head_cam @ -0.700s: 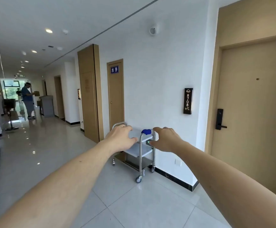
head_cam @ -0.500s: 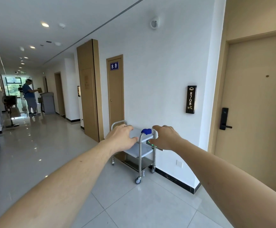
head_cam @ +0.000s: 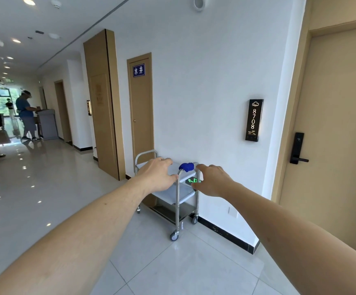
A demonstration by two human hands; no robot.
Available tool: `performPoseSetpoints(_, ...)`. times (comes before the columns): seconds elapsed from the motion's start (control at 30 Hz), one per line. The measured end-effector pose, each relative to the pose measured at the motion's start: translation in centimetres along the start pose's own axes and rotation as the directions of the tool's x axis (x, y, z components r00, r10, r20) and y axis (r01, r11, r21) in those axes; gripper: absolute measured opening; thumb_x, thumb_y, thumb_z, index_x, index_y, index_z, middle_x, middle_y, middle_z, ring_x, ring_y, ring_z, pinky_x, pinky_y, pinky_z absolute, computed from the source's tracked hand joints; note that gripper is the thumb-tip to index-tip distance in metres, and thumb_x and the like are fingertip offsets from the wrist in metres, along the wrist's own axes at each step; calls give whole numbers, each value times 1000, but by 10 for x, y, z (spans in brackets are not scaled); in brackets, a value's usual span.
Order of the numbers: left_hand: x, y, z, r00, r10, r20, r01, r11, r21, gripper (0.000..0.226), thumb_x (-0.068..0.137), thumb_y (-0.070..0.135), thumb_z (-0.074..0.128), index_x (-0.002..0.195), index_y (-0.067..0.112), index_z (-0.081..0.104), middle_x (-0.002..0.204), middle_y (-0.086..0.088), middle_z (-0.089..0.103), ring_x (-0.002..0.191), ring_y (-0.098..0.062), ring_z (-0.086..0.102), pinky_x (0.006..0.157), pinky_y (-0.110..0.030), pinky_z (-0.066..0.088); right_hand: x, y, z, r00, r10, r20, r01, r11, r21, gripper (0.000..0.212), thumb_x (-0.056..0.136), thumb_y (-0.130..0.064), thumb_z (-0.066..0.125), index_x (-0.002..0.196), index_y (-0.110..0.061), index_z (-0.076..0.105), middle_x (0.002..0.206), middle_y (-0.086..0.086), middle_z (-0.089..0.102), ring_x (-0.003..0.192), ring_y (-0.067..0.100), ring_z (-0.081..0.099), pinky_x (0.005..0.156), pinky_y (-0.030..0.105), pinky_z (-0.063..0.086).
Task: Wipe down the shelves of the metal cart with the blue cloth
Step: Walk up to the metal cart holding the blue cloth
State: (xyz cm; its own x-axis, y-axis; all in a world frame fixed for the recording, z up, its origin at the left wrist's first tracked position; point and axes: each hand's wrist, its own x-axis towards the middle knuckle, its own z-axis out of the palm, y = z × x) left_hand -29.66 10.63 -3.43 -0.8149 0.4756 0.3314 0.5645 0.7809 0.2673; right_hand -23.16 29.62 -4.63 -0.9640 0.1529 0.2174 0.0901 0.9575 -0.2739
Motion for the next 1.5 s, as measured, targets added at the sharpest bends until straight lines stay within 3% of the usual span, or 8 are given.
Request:
performPoseSetpoints(0.13, 64, -48, 12, 1000, 17, -5, -17, 999, -42, 62, 90, 51, 56, 143, 23, 43, 147, -2, 42, 123, -24, 50, 92, -37, 49, 68, -12, 17, 1000, 24, -17, -24, 1000, 10, 58, 90, -45, 62, 143, -27, 43, 112, 5, 50, 122, 31, 44, 90, 37, 43)
performPoseSetpoints(0.27, 124, -96, 27, 1000, 12, 18, -10, 996, -83, 61, 90, 50, 57, 143, 22, 43, 146, -3, 44, 124, -24, 50, 95, -34, 46, 137, -26, 32, 998, 55, -28, -55, 998, 3, 57, 90, -44, 61, 141, -24, 44, 120, 10, 54, 120, 31, 45, 94, 41, 46)
performPoseSetpoints(0.5, 208, -156, 55, 997, 6, 75, -1, 998, -69, 61, 90, 51, 56, 143, 23, 43, 148, -3, 43, 126, -24, 48, 92, -34, 45, 230, -23, 68, 998, 61, -19, -60, 998, 26, 52, 90, -39, 61, 139, -32, 47, 87, -11, 36, 113, 28, 46, 81, 34, 39)
performPoseSetpoints(0.63, 251, -174, 73, 996, 7, 90, -2, 999, -52, 60, 91, 49, 56, 143, 22, 43, 147, -3, 43, 128, -25, 47, 91, -34, 43, 280, -11, 89, 998, 70, -6, -70, 997, 45, 51, 90, -39, 62, 138, -31, 48, 101, -1, 42, 118, 29, 45, 83, 34, 39)
performPoseSetpoints(0.83, 327, -184, 108, 995, 16, 95, -11, 999, -52, 58, 92, 46, 57, 143, 22, 43, 147, -2, 43, 127, -23, 47, 88, -31, 40, 359, 23, 113, 996, 91, 6, -91, 994, 59, 46, 88, -41, 62, 129, -23, 51, 106, 7, 54, 112, 31, 49, 92, 42, 48)
performPoseSetpoints(1.03, 430, -186, 146, 994, 6, 105, -7, 1000, 6, 59, 91, 46, 56, 144, 22, 42, 146, -4, 43, 128, -25, 46, 98, -37, 46, 460, 80, 129, 992, 118, 32, -120, 990, 74, 59, 88, -43, 62, 139, -19, 45, 123, 10, 55, 121, 30, 46, 96, 43, 47)
performPoseSetpoints(1.5, 620, -208, 239, 980, -56, 192, 54, 998, 18, 58, 93, 47, 53, 144, 22, 41, 147, -4, 41, 127, -24, 47, 100, -38, 45, 647, 176, 179, 981, 124, 150, -145, 980, 135, 62, 88, -42, 62, 141, -17, 44, 123, 10, 58, 116, 29, 50, 91, 38, 48)
